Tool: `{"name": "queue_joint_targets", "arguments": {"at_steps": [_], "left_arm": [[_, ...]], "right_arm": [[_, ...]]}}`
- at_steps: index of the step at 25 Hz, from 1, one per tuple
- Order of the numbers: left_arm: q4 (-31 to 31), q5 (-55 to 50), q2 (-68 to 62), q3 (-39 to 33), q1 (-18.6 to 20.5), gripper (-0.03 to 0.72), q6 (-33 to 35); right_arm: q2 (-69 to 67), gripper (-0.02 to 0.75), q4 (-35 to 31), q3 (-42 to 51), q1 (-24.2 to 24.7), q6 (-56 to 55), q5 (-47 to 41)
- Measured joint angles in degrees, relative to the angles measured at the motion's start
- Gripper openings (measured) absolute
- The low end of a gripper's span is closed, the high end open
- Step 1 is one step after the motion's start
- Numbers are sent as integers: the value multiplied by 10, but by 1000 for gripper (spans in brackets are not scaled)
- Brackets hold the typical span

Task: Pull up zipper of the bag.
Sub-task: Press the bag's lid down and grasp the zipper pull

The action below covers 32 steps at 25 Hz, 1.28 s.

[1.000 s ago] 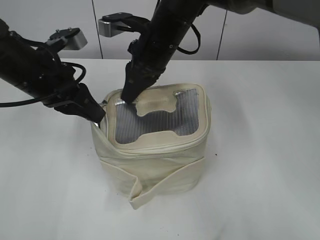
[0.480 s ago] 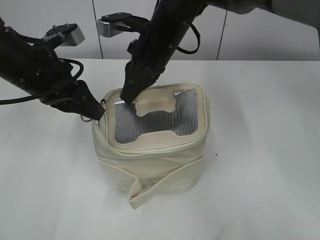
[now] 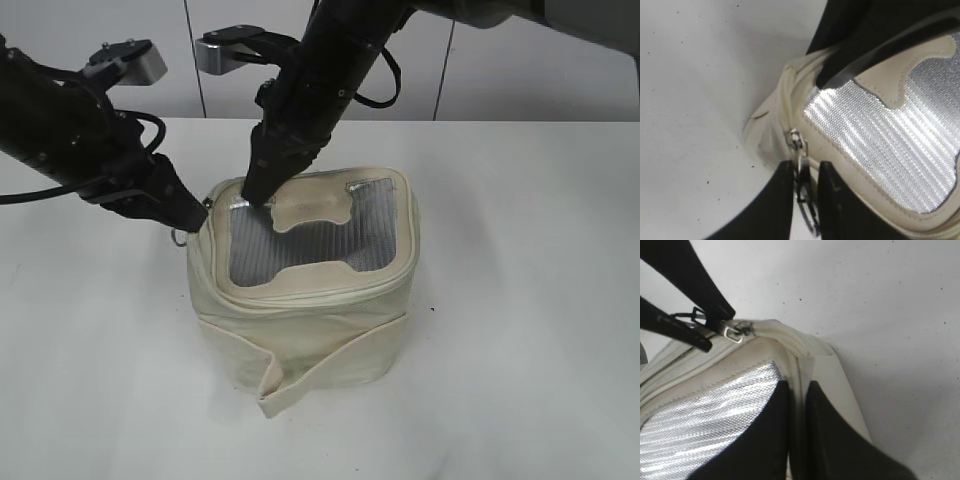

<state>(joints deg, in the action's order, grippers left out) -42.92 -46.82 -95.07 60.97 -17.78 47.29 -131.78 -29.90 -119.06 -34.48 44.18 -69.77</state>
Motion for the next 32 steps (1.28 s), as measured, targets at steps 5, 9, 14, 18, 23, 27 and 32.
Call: {"name": "queue_joint_targets", "arguments": {"at_steps": [5, 9, 14, 18, 23, 27, 32], "left_arm": [[17, -2, 0, 1, 0, 17, 0], [41, -7, 0, 2, 0, 8, 0], [56, -28, 2, 3, 0, 6, 0], [63, -64, 2, 3, 0, 6, 0], [64, -101, 3, 3, 1, 6, -11], [65, -150, 3, 3, 1, 6, -27], [66, -177, 3, 3, -8, 6, -51]], "right_arm": [[0, 62, 0, 0, 0, -1, 0], [0, 62, -1, 0, 0, 0, 0], [0, 62, -1, 0, 0, 0, 0], [0, 62, -1, 0, 0, -2, 0], [0, 59, -2, 0, 0, -15, 0], [0, 60, -2, 0, -1, -18, 0], [0, 60, -3, 0, -1, -24, 0]]}}
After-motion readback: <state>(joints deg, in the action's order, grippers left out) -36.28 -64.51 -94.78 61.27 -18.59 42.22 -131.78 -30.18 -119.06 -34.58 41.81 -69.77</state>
